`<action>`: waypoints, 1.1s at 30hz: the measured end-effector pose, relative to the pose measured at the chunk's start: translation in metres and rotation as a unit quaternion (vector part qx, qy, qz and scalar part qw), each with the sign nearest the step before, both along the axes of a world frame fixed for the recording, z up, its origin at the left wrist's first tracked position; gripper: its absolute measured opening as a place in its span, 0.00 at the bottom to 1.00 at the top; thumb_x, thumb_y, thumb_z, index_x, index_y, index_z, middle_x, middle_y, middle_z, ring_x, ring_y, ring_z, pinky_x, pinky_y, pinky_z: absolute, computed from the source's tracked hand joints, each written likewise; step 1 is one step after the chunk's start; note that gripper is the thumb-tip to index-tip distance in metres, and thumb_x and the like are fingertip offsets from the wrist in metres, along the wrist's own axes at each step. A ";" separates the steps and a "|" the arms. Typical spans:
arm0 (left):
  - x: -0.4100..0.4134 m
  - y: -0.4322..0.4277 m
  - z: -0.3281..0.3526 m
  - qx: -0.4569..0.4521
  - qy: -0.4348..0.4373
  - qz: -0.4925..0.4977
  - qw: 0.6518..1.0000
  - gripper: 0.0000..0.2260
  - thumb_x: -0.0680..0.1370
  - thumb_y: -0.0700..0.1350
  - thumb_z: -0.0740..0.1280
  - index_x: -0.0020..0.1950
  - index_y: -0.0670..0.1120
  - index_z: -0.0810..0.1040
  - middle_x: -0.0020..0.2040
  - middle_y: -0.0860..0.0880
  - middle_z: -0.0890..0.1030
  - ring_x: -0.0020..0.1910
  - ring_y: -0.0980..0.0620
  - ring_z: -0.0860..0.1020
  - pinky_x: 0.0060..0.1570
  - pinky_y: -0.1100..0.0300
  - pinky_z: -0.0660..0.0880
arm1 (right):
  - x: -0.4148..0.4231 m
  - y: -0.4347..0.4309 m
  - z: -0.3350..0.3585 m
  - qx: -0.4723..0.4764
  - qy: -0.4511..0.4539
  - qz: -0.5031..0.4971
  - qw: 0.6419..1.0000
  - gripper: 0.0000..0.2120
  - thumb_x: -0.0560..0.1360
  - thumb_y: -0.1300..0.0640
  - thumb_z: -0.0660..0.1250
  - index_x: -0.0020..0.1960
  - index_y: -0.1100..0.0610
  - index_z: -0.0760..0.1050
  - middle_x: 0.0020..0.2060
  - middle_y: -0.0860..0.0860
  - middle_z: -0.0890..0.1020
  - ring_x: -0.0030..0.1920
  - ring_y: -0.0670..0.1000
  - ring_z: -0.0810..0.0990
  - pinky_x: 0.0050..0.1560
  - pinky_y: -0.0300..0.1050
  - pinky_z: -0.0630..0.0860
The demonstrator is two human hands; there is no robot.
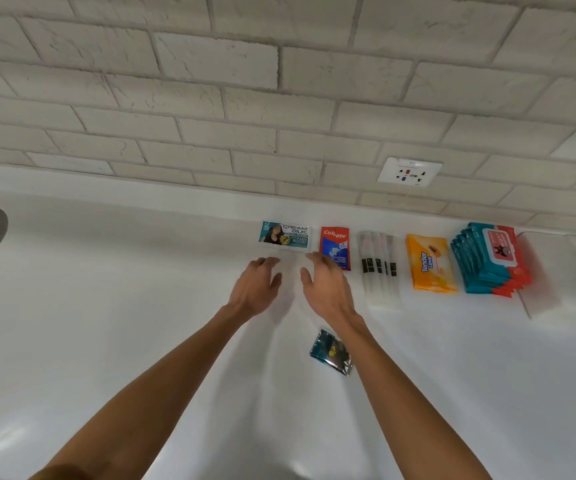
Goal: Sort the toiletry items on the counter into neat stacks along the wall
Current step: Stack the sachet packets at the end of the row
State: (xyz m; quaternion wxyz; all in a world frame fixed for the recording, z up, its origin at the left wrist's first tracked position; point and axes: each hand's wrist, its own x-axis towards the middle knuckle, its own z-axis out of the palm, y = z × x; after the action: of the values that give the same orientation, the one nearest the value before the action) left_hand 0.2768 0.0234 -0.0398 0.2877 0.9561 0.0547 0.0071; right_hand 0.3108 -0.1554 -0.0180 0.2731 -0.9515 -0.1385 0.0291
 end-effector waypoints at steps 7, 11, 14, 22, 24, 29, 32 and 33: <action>-0.059 -0.049 -0.007 -0.048 0.018 -0.048 0.997 0.14 0.82 0.46 0.67 0.67 0.48 0.80 0.63 0.50 0.82 0.60 0.49 0.80 0.61 0.52 0.78 | -0.064 -0.059 -0.002 0.030 0.031 -0.045 0.998 0.17 0.83 0.49 0.67 0.71 0.50 0.76 0.67 0.51 0.81 0.64 0.53 0.80 0.61 0.51 0.81; -0.080 -0.081 -0.010 -0.066 0.052 -0.088 0.993 0.17 0.81 0.45 0.69 0.70 0.48 0.78 0.66 0.49 0.79 0.62 0.48 0.78 0.62 0.54 0.77 | -0.093 -0.082 -0.011 -0.013 0.075 -0.058 0.995 0.19 0.82 0.48 0.68 0.72 0.49 0.74 0.67 0.50 0.80 0.68 0.52 0.76 0.62 0.50 0.79; -0.090 -0.098 -0.012 -0.066 0.074 -0.106 0.989 0.21 0.80 0.46 0.71 0.72 0.47 0.75 0.68 0.48 0.77 0.64 0.46 0.75 0.63 0.55 0.74 | -0.109 -0.096 -0.022 -0.034 0.094 -0.040 0.994 0.23 0.81 0.48 0.70 0.74 0.49 0.71 0.68 0.50 0.78 0.68 0.53 0.73 0.60 0.51 0.78; -0.100 -0.119 -0.016 -0.065 0.071 -0.110 0.989 0.22 0.79 0.42 0.70 0.73 0.49 0.74 0.65 0.47 0.76 0.62 0.46 0.74 0.61 0.61 0.69 | -0.129 -0.113 -0.043 -0.058 0.087 -0.030 0.994 0.26 0.76 0.47 0.76 0.70 0.51 0.74 0.62 0.49 0.75 0.62 0.52 0.71 0.54 0.49 0.80; -0.101 -0.121 -0.014 -0.073 0.067 -0.101 0.990 0.21 0.78 0.40 0.70 0.71 0.48 0.76 0.62 0.46 0.77 0.60 0.47 0.74 0.60 0.61 0.69 | -0.131 -0.112 -0.043 -0.046 0.086 -0.035 0.995 0.23 0.76 0.47 0.76 0.68 0.50 0.75 0.59 0.49 0.74 0.61 0.53 0.70 0.52 0.49 0.80; -0.103 -0.120 -0.012 -0.092 0.080 -0.072 0.990 0.15 0.73 0.39 0.72 0.59 0.48 0.81 0.50 0.50 0.80 0.51 0.49 0.76 0.49 0.60 0.70 | -0.132 -0.110 -0.037 -0.011 0.112 -0.032 0.993 0.22 0.77 0.51 0.75 0.68 0.46 0.72 0.59 0.49 0.72 0.61 0.52 0.69 0.51 0.51 0.80; -0.108 -0.118 -0.013 -0.088 0.076 -0.071 0.991 0.03 0.73 0.39 0.72 0.45 0.45 0.80 0.40 0.53 0.75 0.45 0.50 0.73 0.43 0.59 0.65 | -0.133 -0.108 -0.036 -0.010 0.106 -0.025 0.994 0.17 0.77 0.52 0.75 0.62 0.44 0.73 0.57 0.47 0.71 0.59 0.53 0.69 0.47 0.51 0.80; -0.110 -0.117 -0.014 -0.090 0.072 -0.073 0.991 0.03 0.74 0.39 0.72 0.43 0.45 0.80 0.38 0.54 0.74 0.46 0.51 0.71 0.44 0.59 0.64 | -0.133 -0.107 -0.036 -0.015 0.100 -0.021 0.995 0.15 0.77 0.53 0.75 0.60 0.45 0.74 0.56 0.47 0.72 0.59 0.53 0.69 0.46 0.50 0.80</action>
State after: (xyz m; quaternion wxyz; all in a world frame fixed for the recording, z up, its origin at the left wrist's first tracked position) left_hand 0.1673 -0.0933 -0.0540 0.3672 0.9259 0.0055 -0.0882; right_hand 0.1775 -0.2627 -0.0543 0.2721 -0.9504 -0.0900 0.1208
